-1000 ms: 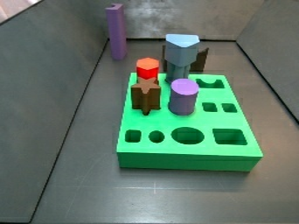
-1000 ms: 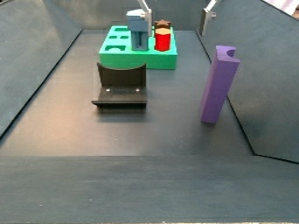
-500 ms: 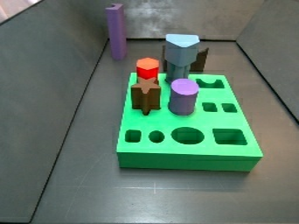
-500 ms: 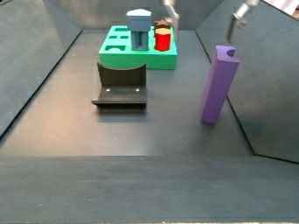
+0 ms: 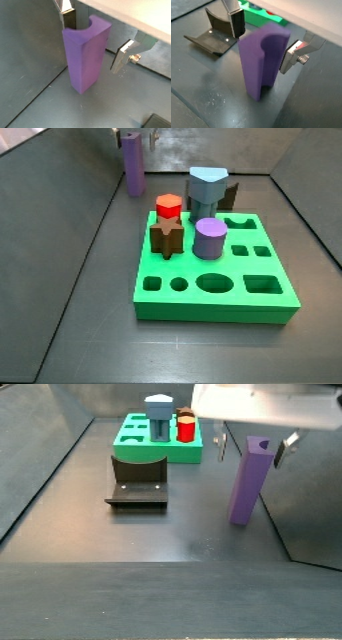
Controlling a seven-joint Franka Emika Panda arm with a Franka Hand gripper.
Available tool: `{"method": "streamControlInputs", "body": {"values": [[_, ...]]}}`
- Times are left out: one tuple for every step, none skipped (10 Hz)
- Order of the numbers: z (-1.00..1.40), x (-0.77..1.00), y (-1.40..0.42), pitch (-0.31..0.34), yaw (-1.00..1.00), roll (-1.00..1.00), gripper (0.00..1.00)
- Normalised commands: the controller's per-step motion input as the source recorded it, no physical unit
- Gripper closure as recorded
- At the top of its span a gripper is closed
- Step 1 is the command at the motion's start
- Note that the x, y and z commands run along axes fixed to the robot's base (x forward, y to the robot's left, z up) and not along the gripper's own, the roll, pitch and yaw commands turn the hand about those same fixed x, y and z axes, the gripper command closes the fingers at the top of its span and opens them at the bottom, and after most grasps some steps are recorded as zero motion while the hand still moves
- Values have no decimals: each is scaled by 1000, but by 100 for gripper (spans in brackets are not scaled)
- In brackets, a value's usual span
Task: Pick up the arch object. Move up. Move to above the board. Insert the arch object.
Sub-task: Pick up the arch object, then move up.
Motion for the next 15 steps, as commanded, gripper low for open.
{"method": "streamControlInputs", "body": {"values": [[-9, 0, 0, -20, -31, 0, 0], [0, 0, 0, 0, 0, 13, 0], [0, 0, 0, 0, 0, 0, 0], [0, 0, 0, 0, 0, 0, 100], [0, 0, 0, 0, 0, 0, 100], [0, 0, 0, 0, 0, 0, 100], [0, 0, 0, 0, 0, 0, 100], [0, 0, 0, 0, 0, 0, 100], [0, 0, 0, 0, 0, 0, 100], [0, 0, 0, 0, 0, 0, 100], [0, 0, 0, 0, 0, 0, 100], [0, 0, 0, 0, 0, 0, 100], [0, 0, 0, 0, 0, 0, 100], [0, 0, 0, 0, 0, 0, 100], [833, 0, 0, 0, 0, 0, 100]]}}
